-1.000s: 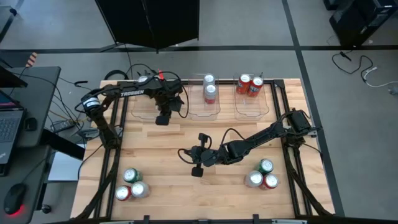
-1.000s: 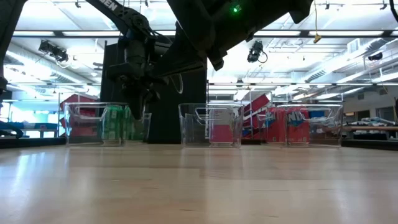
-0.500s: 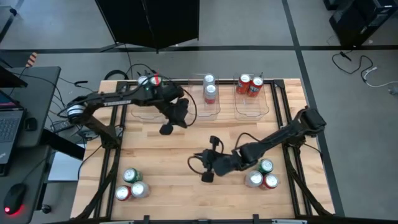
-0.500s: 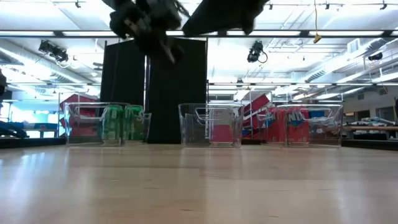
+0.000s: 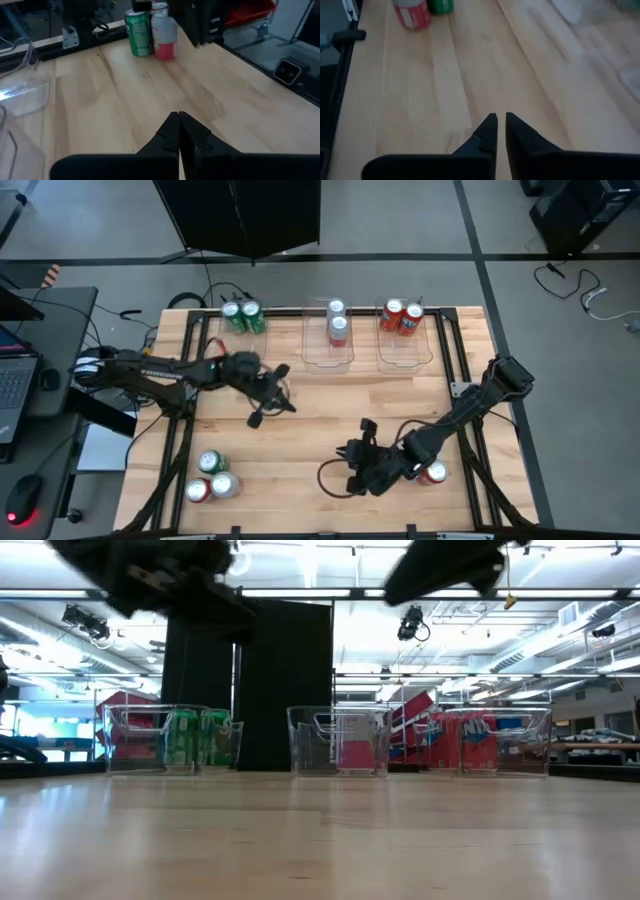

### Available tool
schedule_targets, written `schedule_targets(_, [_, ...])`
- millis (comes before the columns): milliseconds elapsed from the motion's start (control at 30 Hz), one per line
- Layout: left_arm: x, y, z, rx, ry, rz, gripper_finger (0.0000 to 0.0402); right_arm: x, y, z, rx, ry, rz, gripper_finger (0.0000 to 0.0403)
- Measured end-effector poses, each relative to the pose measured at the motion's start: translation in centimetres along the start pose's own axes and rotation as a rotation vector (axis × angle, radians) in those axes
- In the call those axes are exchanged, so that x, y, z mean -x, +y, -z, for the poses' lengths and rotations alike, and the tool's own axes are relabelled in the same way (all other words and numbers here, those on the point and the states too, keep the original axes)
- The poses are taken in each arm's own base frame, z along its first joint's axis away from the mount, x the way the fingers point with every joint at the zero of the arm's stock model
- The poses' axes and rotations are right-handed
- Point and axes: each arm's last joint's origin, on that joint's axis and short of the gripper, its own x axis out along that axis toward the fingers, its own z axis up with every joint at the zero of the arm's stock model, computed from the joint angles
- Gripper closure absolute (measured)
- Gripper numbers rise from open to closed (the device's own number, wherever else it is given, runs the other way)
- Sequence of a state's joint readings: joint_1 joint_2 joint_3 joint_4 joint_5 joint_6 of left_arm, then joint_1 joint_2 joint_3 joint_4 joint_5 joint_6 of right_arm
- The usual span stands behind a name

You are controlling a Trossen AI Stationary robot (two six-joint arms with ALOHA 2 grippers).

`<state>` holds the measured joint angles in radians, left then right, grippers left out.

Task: Sort soda cans
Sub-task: Put the pink-white soda can into the middle transparent bin

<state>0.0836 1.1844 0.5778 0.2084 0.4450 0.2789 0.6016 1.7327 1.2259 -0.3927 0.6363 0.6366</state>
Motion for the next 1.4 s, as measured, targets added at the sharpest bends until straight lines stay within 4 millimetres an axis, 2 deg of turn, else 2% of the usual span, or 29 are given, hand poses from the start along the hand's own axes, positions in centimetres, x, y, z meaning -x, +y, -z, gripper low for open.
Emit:
schedule_targets(200, [0.3, -3.3, 1.0, -0.003, -0.02, -0.049, 0.0401, 2.6, -0.2, 0.2, -0.046, 0.027, -0.011, 0.0338])
schedule_targets(367, [0.0, -5.4, 1.1, -0.013, 0.007, -0.062, 0.0401, 3.7, -0.2, -0.3, -0.058, 0.002, -0.04, 0.0299])
schedule_targets(600, [-0.4, -8.5, 1.0, -0.05, 0.05, -0.045, 0.0401, 2.8, -0.3, -1.0, -0.039, -0.05, -0.061, 0.0245])
schedule_targets(833, [-0.3, -10.5, 1.4, 0.001, 0.114, -0.021, 0.0401, 1.6, -0.7, -2.4, -0.045, -0.113, -0.158, 0.0202])
schedule_targets(967, [-0.2, -11.1, 1.6, 0.026, 0.138, -0.02, 0.0401, 1.5, -0.7, -2.5, 0.012, -0.11, -0.184, 0.0178])
schedule_targets(1067, [-0.2, -11.4, 1.6, 0.05, 0.137, -0.014, 0.0401, 1.8, -0.3, -2.0, 0.027, -0.052, -0.236, 0.0159])
schedule_targets(1200, [-0.2, -11.9, 1.6, 0.047, 0.137, 0.004, 0.0401, 3.5, 0.8, -1.3, -0.014, 0.076, -0.288, 0.0133])
schedule_targets(1300, [-0.2, -12.0, 1.6, 0.044, 0.137, 0.009, 0.0401, 4.9, 0.9, -0.4, -0.049, 0.194, -0.224, 0.0122])
schedule_targets(1400, [-0.2, -12.0, 1.6, 0.042, 0.138, 0.008, 0.04, 6.4, 0.2, -0.3, -0.111, 0.313, -0.1, 0.012])
